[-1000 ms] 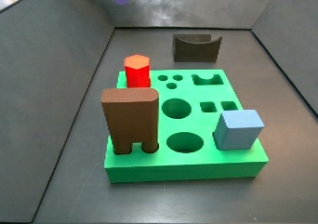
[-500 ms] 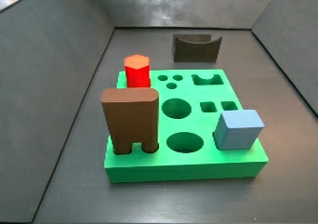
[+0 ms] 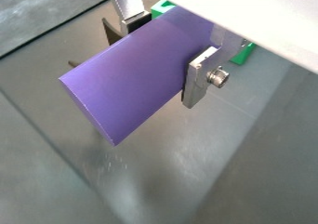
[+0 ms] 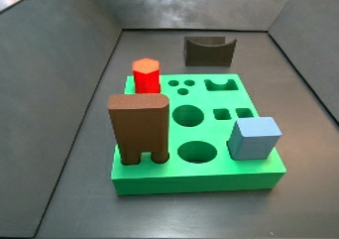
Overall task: Pick up the round object. Move up. Place the round object on the fixture. Regrasp the round object. Move to above the board. Insert the round object.
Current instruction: Place the round object on the fixture.
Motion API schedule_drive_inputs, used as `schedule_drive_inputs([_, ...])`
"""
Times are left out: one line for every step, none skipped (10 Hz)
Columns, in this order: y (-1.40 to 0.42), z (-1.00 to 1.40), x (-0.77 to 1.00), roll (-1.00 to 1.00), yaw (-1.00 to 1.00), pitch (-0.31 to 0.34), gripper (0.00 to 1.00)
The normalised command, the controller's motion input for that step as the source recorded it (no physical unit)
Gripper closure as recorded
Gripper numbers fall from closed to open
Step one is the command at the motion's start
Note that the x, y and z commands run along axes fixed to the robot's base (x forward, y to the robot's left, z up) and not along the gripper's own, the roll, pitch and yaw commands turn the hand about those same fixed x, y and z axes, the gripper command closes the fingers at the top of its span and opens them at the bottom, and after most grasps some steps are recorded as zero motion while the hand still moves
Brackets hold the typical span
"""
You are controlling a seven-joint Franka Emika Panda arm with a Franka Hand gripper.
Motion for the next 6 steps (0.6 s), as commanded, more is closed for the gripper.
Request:
schedule_drive_inputs([-0.34, 0.01, 1.00, -0.08, -0.01, 0.089, 1.00])
schedule_drive_inputs([-0.31, 0.01, 1.00, -0.08, 0.01, 0.101, 1.00])
schedule_drive_inputs([-0.29, 0.01, 1.00, -0.09, 0.01, 0.106, 1.00])
schedule_drive_inputs([-0.25, 0.01, 1.00, -0.09, 0.01, 0.118, 1.00])
schedule_drive_inputs([-0.23, 0.01, 1.00, -0.10, 0.02, 0.124, 1.00])
schedule_drive_inputs([-0.21, 0.01, 1.00, -0.09, 0.02, 0.133, 1.00])
